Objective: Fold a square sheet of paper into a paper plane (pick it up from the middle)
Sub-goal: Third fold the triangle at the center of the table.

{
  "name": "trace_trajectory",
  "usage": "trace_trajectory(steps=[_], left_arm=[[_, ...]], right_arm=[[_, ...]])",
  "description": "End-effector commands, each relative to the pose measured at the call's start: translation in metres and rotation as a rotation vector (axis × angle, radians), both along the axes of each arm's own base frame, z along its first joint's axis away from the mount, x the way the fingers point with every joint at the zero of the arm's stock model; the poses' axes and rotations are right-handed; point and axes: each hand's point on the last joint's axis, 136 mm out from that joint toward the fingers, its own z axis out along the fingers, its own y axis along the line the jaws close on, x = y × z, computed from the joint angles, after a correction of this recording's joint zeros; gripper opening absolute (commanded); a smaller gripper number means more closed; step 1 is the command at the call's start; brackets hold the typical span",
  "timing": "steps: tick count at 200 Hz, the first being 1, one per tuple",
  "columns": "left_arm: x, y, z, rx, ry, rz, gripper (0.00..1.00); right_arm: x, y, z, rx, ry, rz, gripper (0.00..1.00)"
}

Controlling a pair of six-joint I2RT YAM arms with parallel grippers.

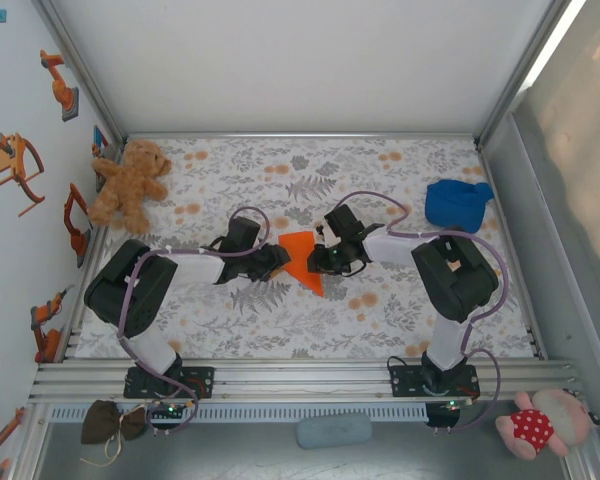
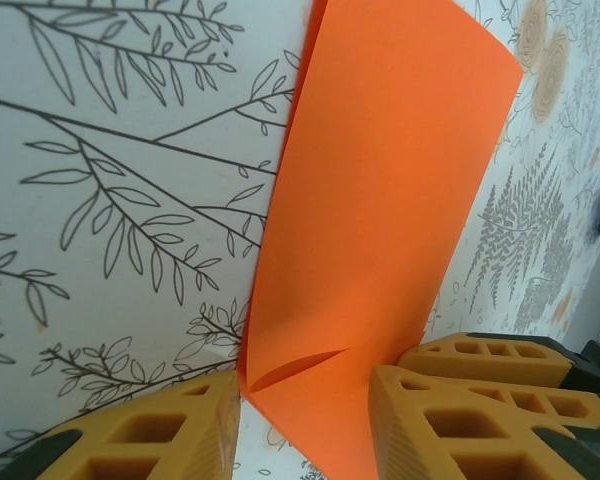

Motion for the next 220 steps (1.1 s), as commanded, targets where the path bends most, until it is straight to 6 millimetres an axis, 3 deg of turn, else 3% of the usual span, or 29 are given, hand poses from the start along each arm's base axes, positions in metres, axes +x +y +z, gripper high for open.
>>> trace_trajectory(steps=[1,86,164,220], left_arm=[[0.004,-0.008,0.005,-0.027,0.002,-0.004,0.4],[0.01,-0.021,0.021,-0.12,-0.028,-0.035,0.35],[0.017,-0.029,0.017,-0.208,0.02,-0.067,0.3],[0.016,-0.025,0.008,-0.18,0.039,-0.074,0.21]], right_arm=[[0.003,-0.003,-0.006,-0.011,0.007,-0.016,0.21],[0.004,-0.004,-0.005,0.013,0.016,-0.02,0.21],[0.002,-0.006,-0.008,0.012,0.018,-0.016,0.21],[0.006,-0.003,0.003,0.038,-0.019,-0.008,0.22]])
